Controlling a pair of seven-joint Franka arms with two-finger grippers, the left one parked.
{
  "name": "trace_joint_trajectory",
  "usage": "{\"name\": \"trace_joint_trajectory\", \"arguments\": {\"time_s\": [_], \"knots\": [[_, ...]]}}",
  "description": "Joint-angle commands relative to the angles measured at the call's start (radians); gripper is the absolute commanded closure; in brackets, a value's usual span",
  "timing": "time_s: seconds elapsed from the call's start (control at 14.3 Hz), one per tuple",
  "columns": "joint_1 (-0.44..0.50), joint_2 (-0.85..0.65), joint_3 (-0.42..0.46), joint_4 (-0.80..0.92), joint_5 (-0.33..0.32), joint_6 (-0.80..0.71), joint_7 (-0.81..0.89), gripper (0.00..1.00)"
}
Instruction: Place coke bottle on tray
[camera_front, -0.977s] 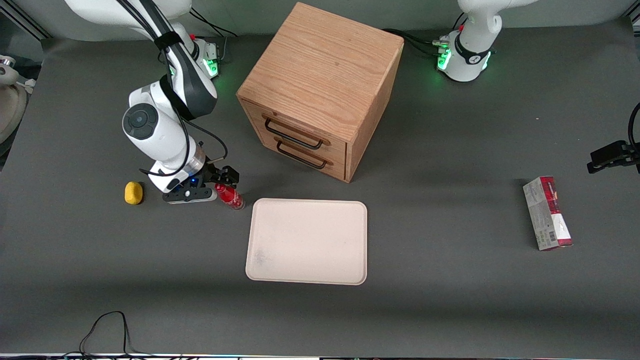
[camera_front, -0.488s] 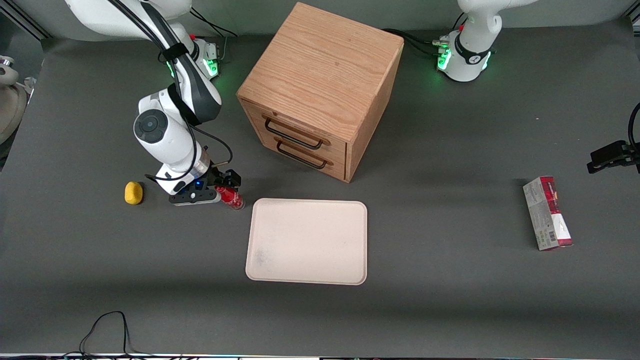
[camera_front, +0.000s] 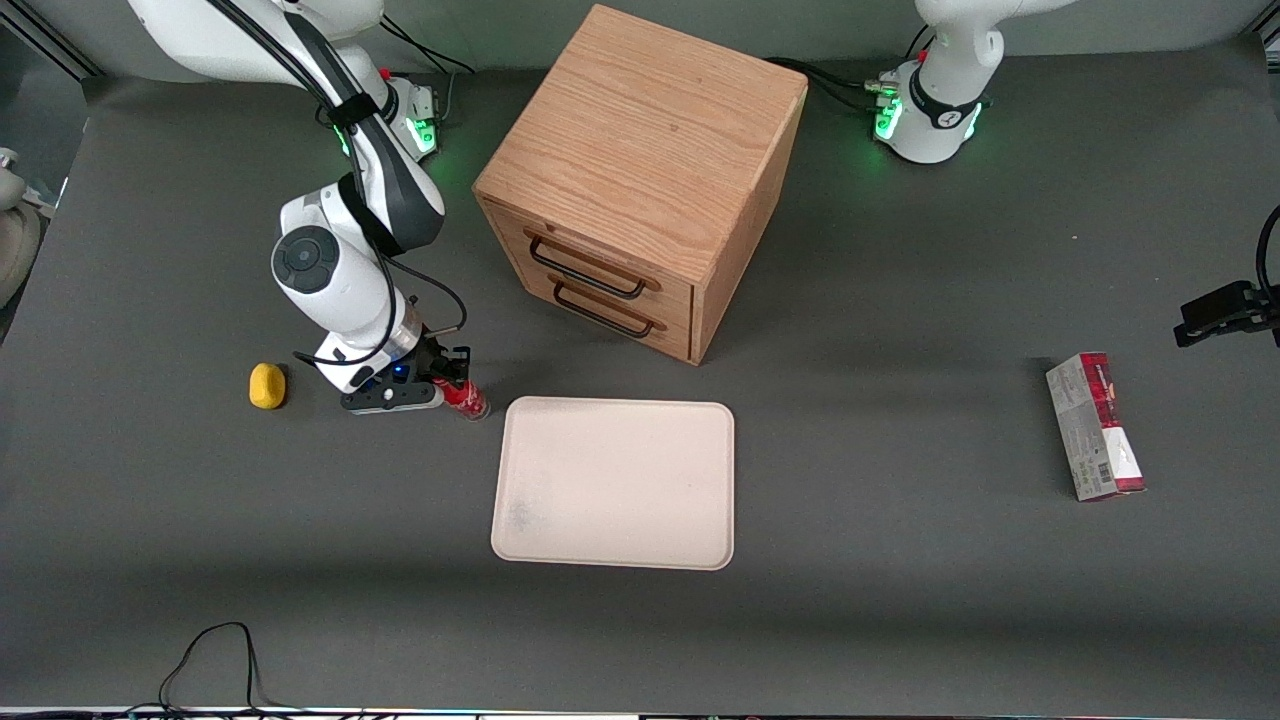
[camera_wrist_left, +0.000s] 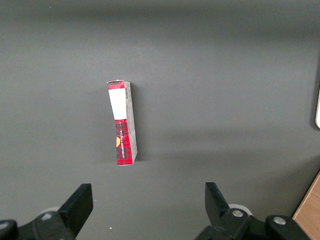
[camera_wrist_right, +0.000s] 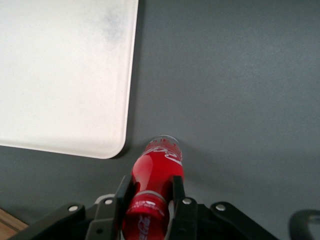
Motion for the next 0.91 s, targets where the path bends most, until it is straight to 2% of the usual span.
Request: {"name": "trace_joint_trajectory", "arguments": {"time_s": [0.0, 0.14, 0.49, 0.63, 0.84], "knots": [[-0.003, 0.002, 0.004, 0.009, -0.037, 0.005, 0.017, 1.0], [-0.006, 0.0, 0.004, 0.074, -0.038, -0.061, 0.023, 1.0], [-0.042, 0.005, 0.004, 0.406, -0.041, -0.421, 0.02, 1.0], [-0.046, 0.028, 0.004, 0.582, -0.048, -0.603, 0.012, 1.0], [-0.056, 0.167, 0.045, 0.943, -0.104, -0.921, 0.009, 1.0]]}}
